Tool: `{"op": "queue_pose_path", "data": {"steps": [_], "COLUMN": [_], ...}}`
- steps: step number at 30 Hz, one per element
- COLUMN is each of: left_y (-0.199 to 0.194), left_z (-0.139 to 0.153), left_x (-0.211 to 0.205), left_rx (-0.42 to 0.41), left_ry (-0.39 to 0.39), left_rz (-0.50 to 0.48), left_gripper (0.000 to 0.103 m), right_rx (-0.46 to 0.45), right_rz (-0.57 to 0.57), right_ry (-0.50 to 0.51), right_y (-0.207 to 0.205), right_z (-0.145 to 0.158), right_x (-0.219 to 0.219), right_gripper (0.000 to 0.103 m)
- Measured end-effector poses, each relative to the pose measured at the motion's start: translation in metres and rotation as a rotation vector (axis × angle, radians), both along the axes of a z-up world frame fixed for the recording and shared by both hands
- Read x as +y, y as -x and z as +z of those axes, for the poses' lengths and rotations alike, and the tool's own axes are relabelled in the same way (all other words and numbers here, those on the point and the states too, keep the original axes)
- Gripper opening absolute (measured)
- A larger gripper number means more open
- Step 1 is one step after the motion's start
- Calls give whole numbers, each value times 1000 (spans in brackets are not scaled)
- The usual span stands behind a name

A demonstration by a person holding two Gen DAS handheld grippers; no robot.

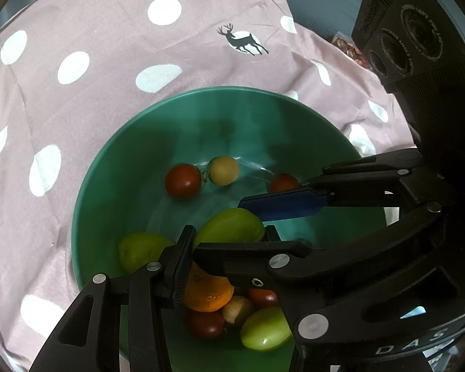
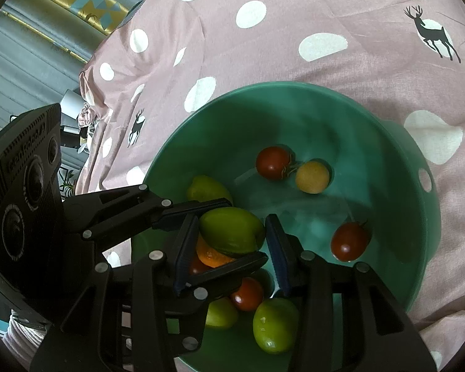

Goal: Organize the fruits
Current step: 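Open the right tool while the left tool opens, releasing the plum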

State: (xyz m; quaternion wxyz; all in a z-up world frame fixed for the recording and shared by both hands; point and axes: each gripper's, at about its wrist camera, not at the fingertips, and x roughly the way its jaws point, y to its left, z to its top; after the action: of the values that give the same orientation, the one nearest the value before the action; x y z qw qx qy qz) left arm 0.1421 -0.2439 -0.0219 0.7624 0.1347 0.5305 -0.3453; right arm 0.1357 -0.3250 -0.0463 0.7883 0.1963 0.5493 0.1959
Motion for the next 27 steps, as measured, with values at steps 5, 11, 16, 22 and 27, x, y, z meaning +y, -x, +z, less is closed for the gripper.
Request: {"op": "queue_pose_path", "data": {"steps": [5, 11, 16, 22, 27], "left_y": [-3, 0, 3, 6, 11], "left_z": [-4, 0, 3, 8, 15], "left_x": [6, 7, 7, 9, 12], "left_rx": [6, -9, -33, -58, -94], "left_ry": [-9, -10, -24, -38, -45], "left_rz": [15, 15, 22, 40, 53], "left_gripper": [44, 44, 44, 44, 63], "right_rx": [-3, -6, -23, -43, -75], "right_rz": [0, -5, -19, -37, -45], "right_ry": [-3, -2, 3, 8, 21], "right_y": [-1, 0, 3, 8, 12], "right_z": [-1, -1, 3, 9, 18], "right_x": [-1, -1, -2, -4, -3], "right_gripper": [44, 46, 46, 59, 72]}}
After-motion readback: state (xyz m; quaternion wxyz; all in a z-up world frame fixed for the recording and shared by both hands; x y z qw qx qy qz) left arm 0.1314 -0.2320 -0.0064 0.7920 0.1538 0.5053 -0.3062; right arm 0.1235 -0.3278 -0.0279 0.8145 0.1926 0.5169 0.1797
